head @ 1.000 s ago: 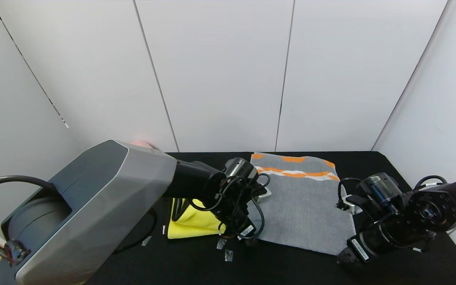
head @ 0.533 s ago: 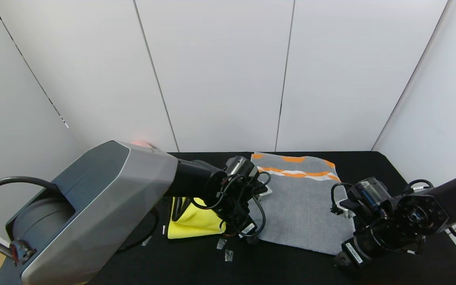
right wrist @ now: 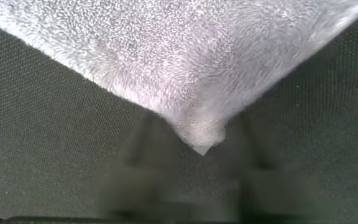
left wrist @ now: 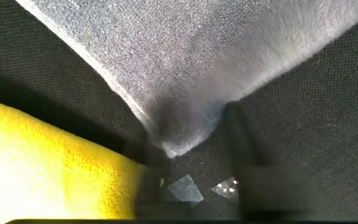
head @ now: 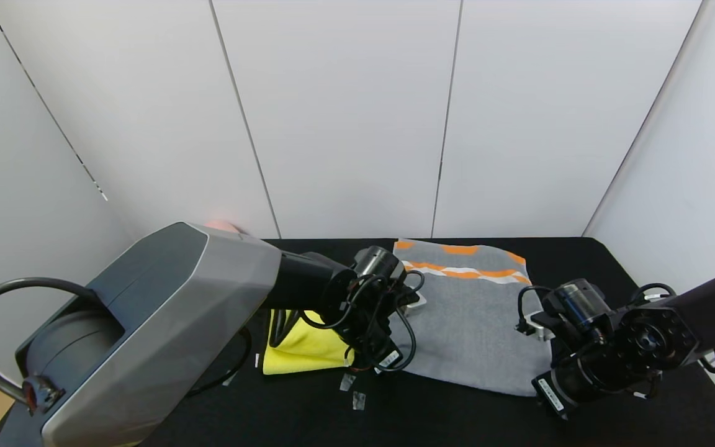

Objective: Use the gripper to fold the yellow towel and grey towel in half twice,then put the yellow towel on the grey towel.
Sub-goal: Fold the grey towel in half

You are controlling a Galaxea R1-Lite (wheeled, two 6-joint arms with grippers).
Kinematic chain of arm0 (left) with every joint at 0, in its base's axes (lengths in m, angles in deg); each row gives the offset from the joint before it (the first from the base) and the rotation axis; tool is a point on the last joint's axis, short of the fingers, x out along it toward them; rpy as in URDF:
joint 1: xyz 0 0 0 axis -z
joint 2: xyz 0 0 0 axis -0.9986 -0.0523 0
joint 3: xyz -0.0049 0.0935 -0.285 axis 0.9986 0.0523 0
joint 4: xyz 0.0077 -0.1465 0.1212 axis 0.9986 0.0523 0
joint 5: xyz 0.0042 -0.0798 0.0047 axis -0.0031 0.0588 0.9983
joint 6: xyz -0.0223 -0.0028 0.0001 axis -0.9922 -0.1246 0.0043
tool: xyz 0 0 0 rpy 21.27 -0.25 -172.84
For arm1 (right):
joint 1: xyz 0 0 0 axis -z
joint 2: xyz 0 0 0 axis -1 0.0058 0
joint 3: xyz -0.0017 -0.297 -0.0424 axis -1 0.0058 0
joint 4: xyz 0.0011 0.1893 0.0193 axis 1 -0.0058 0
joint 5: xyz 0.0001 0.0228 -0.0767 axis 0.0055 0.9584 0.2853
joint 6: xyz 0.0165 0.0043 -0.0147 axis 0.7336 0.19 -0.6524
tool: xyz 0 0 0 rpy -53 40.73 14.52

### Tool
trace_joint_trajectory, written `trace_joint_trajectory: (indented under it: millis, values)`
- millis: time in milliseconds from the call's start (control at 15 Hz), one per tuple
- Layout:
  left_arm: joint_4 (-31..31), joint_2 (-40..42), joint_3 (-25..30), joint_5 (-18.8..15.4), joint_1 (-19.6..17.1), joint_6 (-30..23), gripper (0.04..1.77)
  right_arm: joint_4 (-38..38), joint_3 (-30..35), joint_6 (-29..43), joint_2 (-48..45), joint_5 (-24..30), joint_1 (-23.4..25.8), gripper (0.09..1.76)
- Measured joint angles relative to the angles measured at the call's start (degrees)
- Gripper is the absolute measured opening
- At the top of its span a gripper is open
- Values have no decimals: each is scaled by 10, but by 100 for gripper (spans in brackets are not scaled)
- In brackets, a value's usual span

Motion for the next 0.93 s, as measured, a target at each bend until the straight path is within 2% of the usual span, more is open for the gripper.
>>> trace_joint_trajectory:
  millis: [67, 400, 600, 933]
  values:
    - [0, 0, 0, 0, 0, 0, 10, 0, 1, 0, 0, -1, 0, 14]
    - [4, 4, 7, -1, 0, -1, 10, 1, 1, 8, -9, 0, -2, 14]
    - [34, 17, 8, -7, 2, -14, 10, -3, 7, 9, -23, 4, -2, 14]
    - [41, 74, 68, -9, 8, -15, 10, -5, 39, 4, -61, 17, -5, 14]
